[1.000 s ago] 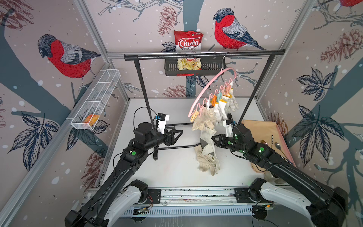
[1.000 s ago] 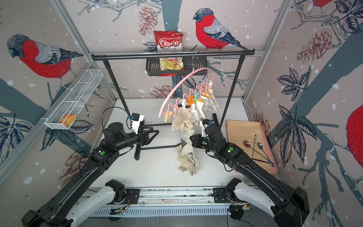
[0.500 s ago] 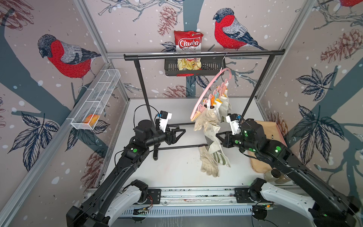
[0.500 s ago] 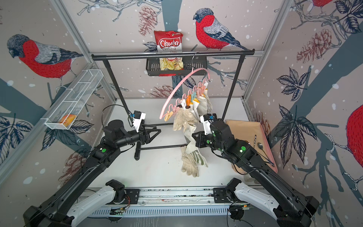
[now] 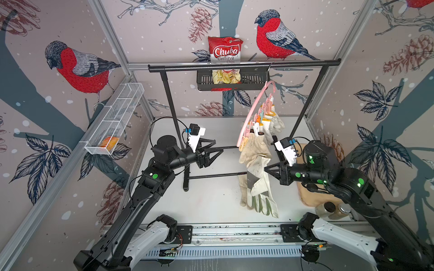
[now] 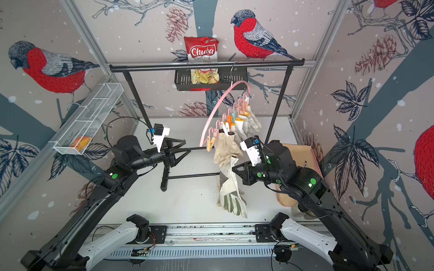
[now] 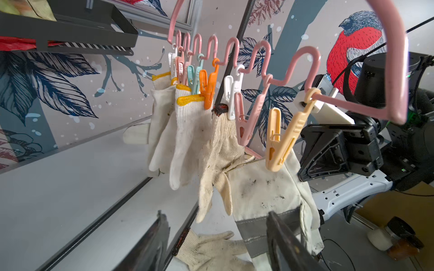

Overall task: Clip the gloves onto a hanger to dry
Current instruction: Pick up the glove from the center of the board.

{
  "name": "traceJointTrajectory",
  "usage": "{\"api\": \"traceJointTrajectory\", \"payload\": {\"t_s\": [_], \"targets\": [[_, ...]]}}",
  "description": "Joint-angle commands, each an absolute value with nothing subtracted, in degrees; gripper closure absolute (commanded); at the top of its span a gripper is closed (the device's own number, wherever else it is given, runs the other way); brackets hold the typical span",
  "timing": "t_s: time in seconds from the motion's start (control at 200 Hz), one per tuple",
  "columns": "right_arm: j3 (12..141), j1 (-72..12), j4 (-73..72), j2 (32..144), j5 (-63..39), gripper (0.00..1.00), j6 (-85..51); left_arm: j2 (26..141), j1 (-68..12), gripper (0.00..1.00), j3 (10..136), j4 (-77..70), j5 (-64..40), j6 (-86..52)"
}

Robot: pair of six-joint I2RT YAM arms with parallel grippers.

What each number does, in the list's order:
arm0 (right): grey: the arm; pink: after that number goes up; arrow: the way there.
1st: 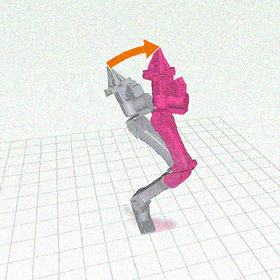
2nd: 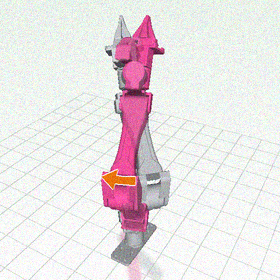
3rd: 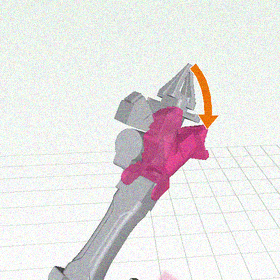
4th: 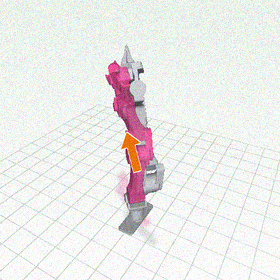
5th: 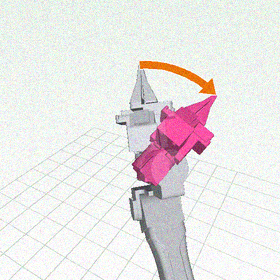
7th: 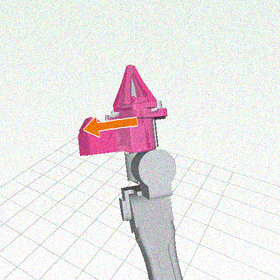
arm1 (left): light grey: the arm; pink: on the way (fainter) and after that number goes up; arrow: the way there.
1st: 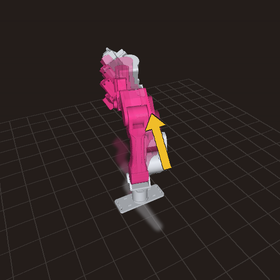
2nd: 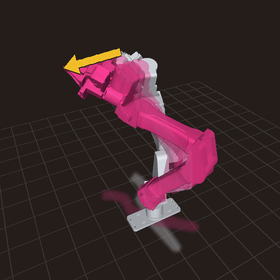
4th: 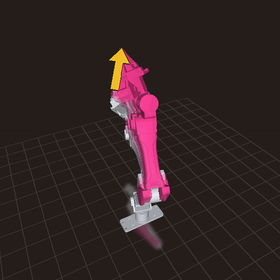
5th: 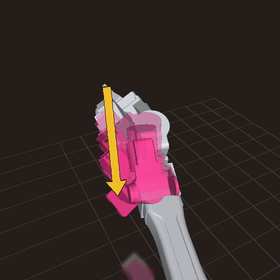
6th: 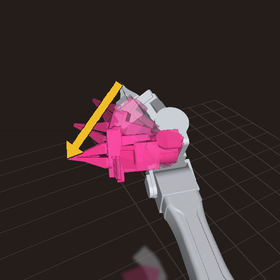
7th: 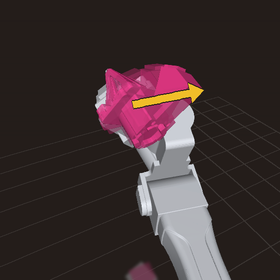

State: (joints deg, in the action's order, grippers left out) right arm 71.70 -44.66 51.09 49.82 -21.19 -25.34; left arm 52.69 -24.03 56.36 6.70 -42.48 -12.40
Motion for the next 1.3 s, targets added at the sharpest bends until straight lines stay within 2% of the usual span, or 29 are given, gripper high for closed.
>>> {"api": "traceJointTrajectory", "payload": {"t_s": [0.0,0.075,0.27,0.435,0.525,0.645,0.745,1.061,1.291], "targets": [[70.05,-45.12,51.52,49.98,-29.32,1.0,-24.57,53.74,-24.08,0.36,56.85,7.41,-48.25,-11.51],[66.34,-46.44,49.93,50.12,-30.83,1.0,-25.22,54.14,-24.08,0.36,56.86,8.0,-49.51,-11.5],[58.36,-47.64,44.95,49.48,-25.78,1.0,-24.55,52.5,-24.08,0.37,55.51,7.58,-47.14,-11.6],[58.93,-47.71,41.75,50.49,-28.58,1.0,-24.8,52.41,-24.08,0.38,55.51,9.43,-48.06,-10.49],[61.97,-47.9,42.0,50.29,-29.56,1.0,-23.56,52.3,-24.08,0.36,54.66,8.91,-52.74,-10.74],[65.93,-47.9,42.29,49.75,-29.8,1.0,-22.3,52.38,-24.09,0.35,50.91,1.41,-61.85,-16.75],[67.66,-48.03,42.06,50.36,-31.29,1.0,-21.73,52.08,-24.08,0.34,47.26,-7.07,-65.02,-23.22],[71.24,-50.16,38.0,51.59,-30.68,1.0,-22.16,51.77,-24.26,0.33,42.95,-16.08,-65.57,-27.39],[72.41,-51.62,34.57,52.85,-30.52,1.0,-23.16,51.33,-24.75,0.33,37.45,-28.84,-64.01,-35.4]]}}
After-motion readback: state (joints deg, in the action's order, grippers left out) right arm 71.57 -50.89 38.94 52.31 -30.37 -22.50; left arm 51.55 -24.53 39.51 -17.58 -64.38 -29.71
